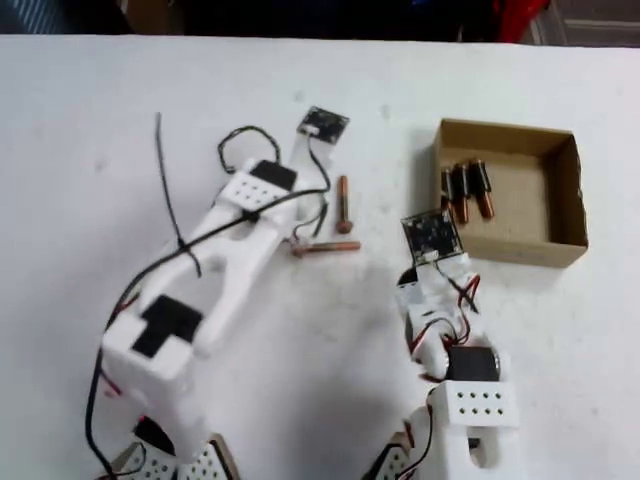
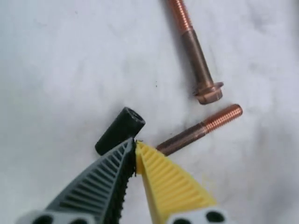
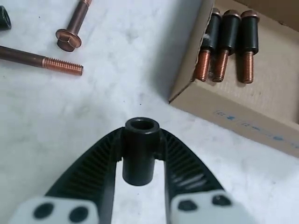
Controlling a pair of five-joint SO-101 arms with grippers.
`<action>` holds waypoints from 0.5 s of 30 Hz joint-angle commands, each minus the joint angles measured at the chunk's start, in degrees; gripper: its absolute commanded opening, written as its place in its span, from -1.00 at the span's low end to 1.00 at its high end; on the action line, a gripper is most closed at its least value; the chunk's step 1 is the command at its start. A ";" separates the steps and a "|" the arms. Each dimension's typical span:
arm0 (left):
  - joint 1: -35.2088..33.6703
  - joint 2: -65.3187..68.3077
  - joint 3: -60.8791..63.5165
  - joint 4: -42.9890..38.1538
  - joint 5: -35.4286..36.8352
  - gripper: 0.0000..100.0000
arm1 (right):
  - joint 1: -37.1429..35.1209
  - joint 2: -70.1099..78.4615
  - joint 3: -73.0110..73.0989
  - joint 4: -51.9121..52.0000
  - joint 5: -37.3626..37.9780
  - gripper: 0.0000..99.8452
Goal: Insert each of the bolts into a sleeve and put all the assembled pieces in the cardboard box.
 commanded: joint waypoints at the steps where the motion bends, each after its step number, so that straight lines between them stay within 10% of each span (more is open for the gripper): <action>1: 1.01 2.86 -6.77 -1.23 4.04 -0.96 | 1.01 -1.27 -0.53 -1.27 -0.09 -0.97; 15: 5.67 5.58 -8.88 -1.14 14.86 -0.95 | 2.07 -1.27 -0.53 -1.27 -0.09 -0.97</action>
